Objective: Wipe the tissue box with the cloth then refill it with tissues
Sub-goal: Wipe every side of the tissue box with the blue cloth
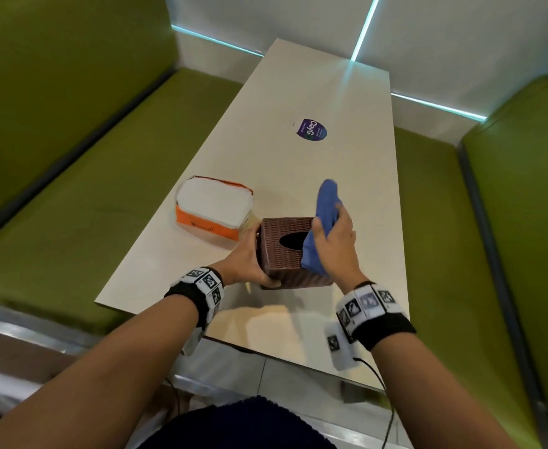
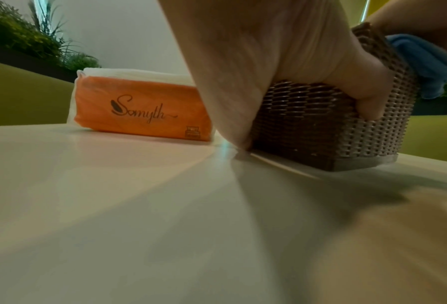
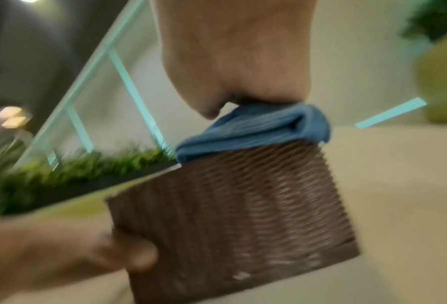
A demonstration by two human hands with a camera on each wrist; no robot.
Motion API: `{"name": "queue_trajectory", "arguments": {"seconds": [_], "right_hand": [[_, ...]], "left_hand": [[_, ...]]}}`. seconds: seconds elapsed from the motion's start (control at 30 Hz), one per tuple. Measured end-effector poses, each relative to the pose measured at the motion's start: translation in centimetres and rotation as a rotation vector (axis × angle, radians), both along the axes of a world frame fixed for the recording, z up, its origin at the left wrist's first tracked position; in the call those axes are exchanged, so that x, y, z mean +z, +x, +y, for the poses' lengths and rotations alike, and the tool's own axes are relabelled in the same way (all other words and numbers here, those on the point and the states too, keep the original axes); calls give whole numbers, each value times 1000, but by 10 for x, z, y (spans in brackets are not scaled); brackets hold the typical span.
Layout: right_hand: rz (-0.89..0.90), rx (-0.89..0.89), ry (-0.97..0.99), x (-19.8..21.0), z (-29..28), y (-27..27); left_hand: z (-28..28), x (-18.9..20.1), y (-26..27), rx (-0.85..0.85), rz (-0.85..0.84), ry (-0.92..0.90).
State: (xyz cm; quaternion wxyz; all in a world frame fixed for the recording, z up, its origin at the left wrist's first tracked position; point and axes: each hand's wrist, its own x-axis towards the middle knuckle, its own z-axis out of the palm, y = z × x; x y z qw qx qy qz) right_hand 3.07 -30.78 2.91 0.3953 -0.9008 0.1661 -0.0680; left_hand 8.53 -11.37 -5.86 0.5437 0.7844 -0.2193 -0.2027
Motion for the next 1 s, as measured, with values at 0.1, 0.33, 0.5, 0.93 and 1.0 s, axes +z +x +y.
{"name": "queue_trajectory", "arguments": {"seconds": [0.1, 0.33, 0.5, 0.93, 1.0], "right_hand": [[76, 285, -284, -5, -8, -26], [146, 471, -439, -2, 31, -24], [153, 447, -287, 12, 22, -29], [171, 528, -197, 14, 41, -24], [210, 555, -144, 16, 21, -28]], "left_hand": [[0, 0, 4, -19, -27, 8], [0, -4, 7, -31, -69, 55], [1, -2, 7, -31, -39, 81], [0, 11, 4, -49, 15, 110], [1, 10, 4, -43, -1, 117]]}}
